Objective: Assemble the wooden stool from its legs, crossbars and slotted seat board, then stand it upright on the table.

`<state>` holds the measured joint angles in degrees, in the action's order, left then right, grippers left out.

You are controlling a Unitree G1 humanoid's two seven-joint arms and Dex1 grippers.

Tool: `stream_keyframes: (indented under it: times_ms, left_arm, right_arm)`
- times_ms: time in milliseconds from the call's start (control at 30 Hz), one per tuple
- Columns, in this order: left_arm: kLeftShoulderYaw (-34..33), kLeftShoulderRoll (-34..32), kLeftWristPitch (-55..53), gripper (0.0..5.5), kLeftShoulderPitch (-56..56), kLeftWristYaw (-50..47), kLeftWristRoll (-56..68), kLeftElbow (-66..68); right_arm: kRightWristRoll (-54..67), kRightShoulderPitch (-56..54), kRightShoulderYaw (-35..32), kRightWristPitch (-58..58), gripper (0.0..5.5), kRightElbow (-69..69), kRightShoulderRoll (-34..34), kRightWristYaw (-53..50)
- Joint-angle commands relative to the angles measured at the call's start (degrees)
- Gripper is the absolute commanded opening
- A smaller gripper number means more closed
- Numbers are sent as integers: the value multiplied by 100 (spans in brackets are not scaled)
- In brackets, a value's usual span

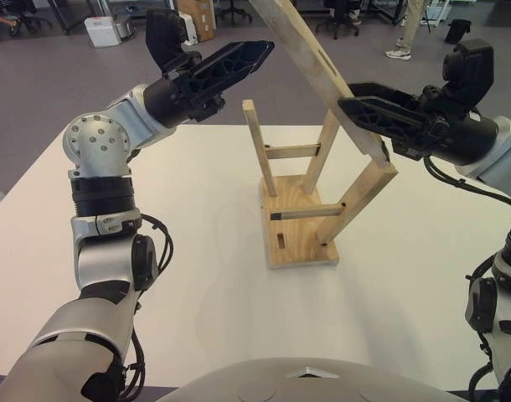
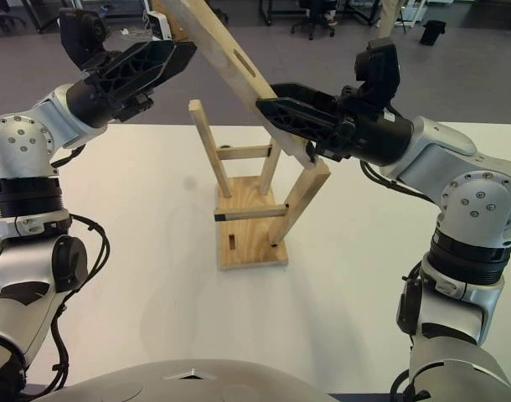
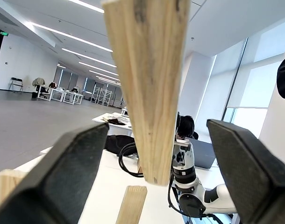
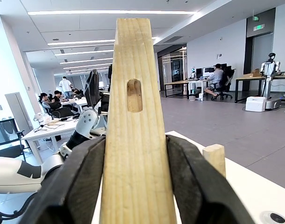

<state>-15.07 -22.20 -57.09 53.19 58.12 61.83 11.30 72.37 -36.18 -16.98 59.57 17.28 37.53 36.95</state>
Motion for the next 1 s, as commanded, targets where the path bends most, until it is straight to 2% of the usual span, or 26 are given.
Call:
stream_keyframes:
  times_ms: [33, 200, 567, 767, 867, 933, 1000]
  left_arm:
    - [-386, 288, 314, 386, 270, -432, 218, 57]
    - [-515, 512, 196, 386, 162, -842, 542, -140]
    - [-514, 373, 70, 211, -22, -875, 614, -259]
    - [-347, 296, 449, 205, -30, -865, 206, -254]
    - [-425, 361, 1218, 205, 179, -1437, -360, 26]
    - [-521, 337, 1451, 204, 294, -1612, -450, 87]
    - [-413, 82, 1527, 204, 425, -1397, -583, -84]
  right_arm:
    - [366, -253, 127, 13, 205, -68, -265, -210]
    - [416, -388, 438, 41, 205, -166, -459, -241]
    - [413, -330, 379, 42, 205, -276, -181, -33]
    - [200, -314, 426, -95, 205, -269, -145, -58]
    - [49, -396, 320, -237, 205, -433, -226, -266]
    - [-52, -450, 186, -452, 269, -549, -303, -401]
    - [62, -307, -73, -682, 308, -252, -388, -571]
